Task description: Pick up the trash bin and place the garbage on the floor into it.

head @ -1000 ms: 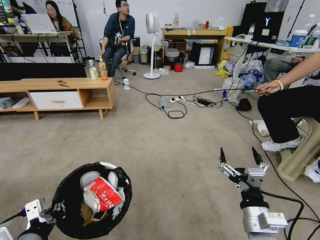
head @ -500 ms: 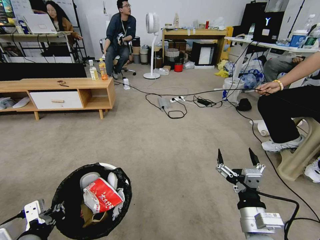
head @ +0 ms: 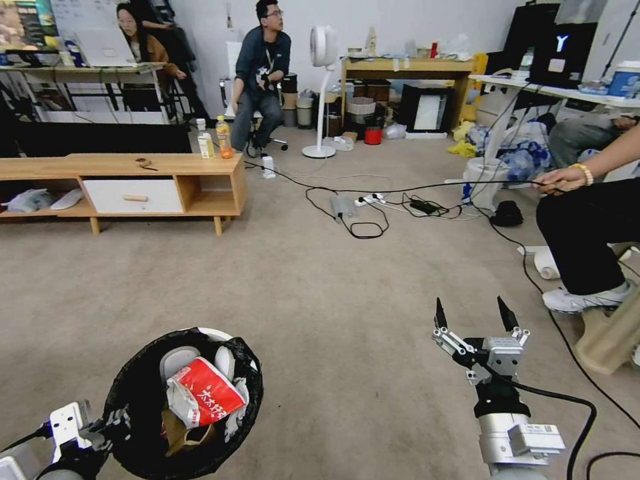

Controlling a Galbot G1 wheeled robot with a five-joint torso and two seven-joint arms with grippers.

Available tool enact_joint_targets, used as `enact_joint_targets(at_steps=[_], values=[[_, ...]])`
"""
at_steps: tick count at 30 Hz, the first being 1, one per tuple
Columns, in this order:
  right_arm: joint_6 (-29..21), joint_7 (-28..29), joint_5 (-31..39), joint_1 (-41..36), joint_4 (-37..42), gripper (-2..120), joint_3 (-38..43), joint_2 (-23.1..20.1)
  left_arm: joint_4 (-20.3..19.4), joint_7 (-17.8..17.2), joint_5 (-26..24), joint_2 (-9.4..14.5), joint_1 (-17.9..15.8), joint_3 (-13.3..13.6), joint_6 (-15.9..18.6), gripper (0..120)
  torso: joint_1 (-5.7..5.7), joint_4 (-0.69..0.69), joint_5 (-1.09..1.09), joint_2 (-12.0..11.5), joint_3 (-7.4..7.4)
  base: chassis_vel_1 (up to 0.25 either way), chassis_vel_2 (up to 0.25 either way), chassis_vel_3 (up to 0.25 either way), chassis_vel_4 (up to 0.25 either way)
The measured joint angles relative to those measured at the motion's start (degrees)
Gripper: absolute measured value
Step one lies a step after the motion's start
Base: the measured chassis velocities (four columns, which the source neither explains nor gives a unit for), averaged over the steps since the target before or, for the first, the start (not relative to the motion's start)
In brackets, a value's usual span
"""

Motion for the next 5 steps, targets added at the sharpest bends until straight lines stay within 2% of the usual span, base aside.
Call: enact_joint_targets(at_steps=[5], values=[[0.0, 0.0, 0.1, 0.3, -0.3, 100, -0.1, 0.0, 0.3, 0.0, 0.3, 0.0, 0.0, 0.0, -0.2, 1, 0.0, 0.01, 0.0, 0.0, 0.0, 0.013, 0.016, 0.012, 0.021]])
